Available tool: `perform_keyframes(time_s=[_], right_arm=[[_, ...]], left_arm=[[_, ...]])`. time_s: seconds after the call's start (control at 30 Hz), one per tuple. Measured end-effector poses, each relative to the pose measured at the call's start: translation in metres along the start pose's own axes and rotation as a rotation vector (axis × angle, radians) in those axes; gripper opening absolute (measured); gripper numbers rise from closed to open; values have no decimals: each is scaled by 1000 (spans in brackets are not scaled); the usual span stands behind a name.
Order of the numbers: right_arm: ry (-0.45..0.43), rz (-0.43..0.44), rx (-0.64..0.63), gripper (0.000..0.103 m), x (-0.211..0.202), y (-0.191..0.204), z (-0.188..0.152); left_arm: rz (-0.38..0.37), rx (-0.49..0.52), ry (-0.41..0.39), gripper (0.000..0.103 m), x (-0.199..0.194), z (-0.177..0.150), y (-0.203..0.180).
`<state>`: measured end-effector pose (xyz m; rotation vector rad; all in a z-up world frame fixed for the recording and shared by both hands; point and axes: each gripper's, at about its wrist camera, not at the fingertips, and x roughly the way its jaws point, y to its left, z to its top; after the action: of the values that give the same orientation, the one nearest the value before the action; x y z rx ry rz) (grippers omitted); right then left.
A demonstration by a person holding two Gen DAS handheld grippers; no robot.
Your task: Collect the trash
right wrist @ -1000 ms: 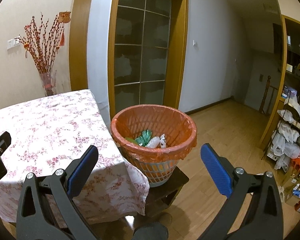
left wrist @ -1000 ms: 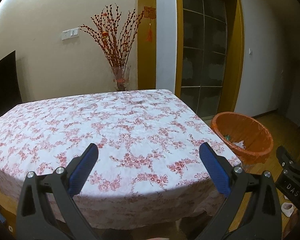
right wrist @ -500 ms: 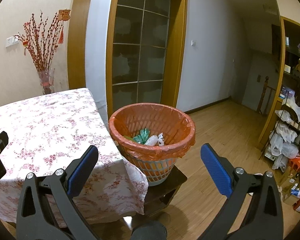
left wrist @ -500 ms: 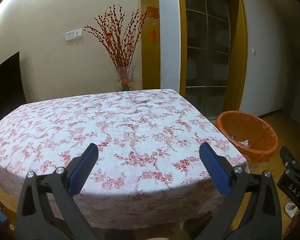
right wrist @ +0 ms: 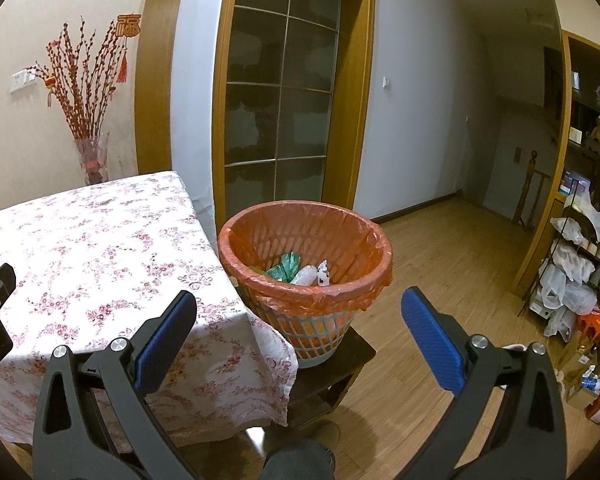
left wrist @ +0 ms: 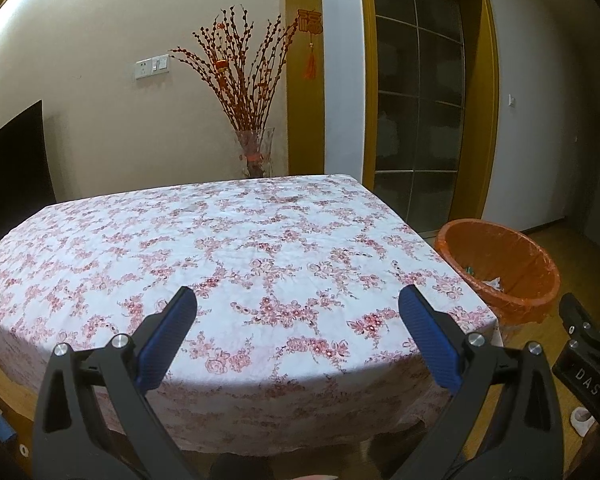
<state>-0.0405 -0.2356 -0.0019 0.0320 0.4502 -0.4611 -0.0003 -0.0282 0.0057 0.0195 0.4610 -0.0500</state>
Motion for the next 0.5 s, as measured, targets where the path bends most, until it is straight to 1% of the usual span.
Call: perform_keyframes(time_s=[0.5], right_arm=[[10, 13, -3, 101, 2, 2, -4]], left_arm=[[1, -11, 2, 99, -1, -1, 1]])
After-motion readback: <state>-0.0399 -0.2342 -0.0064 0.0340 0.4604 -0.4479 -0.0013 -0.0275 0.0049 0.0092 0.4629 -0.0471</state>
